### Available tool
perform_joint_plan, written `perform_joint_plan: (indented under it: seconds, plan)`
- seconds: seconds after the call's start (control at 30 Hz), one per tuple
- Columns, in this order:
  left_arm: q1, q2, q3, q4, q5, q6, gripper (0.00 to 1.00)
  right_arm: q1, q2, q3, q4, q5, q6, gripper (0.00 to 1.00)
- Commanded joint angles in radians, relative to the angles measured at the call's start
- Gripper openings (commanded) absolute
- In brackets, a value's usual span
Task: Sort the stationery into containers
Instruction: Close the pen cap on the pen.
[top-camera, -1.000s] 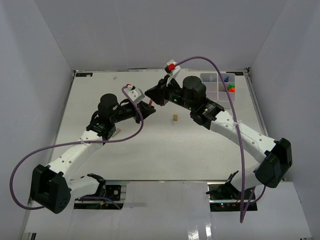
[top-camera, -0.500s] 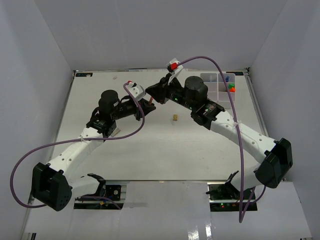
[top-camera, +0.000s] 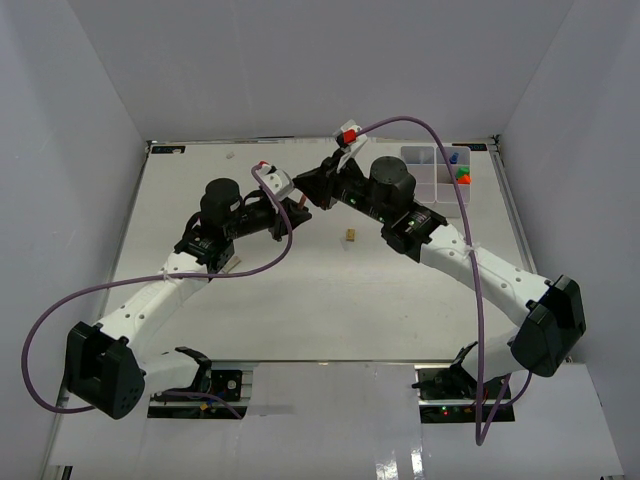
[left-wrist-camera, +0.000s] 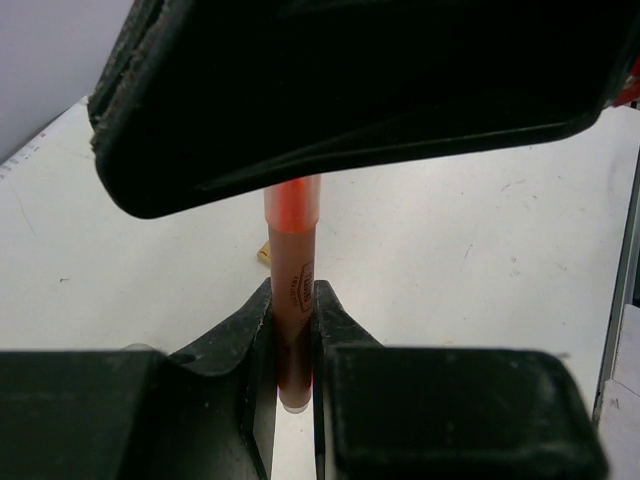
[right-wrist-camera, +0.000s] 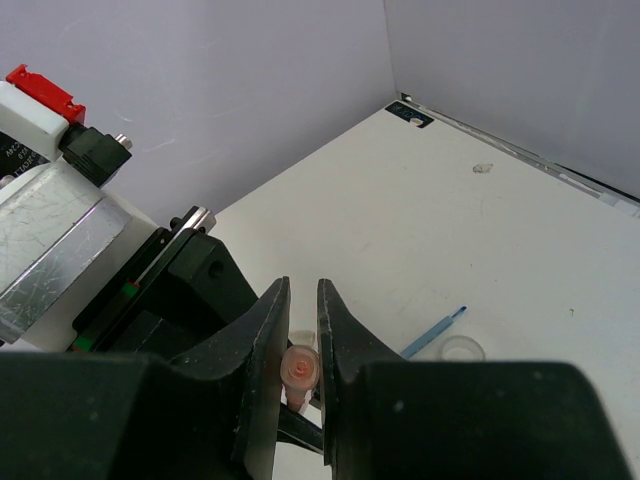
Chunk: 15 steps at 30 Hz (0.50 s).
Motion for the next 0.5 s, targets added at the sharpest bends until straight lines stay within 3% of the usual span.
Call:
perform_joint_plan:
  seconds: [0.0,0.37,0.47]
  plan:
    - [-0.013,-0.104,0.223,0.615,-0.032,-0.025,0.0,0.058,0.15,-0.172,-0.586,-0.173,-0.015,0.08]
    - [-0.013,-0.135,0.171,0.601,-0.009,-0.038,0.0,0.059,0.085,-0.169,-0.534,-0.156,-0.012,0.08]
    - [-0.013,-0.153,0.122,0.555,0.015,-0.04,0.05,0.059,0.039,-0.149,-0.496,-0.131,-0.018,0.08]
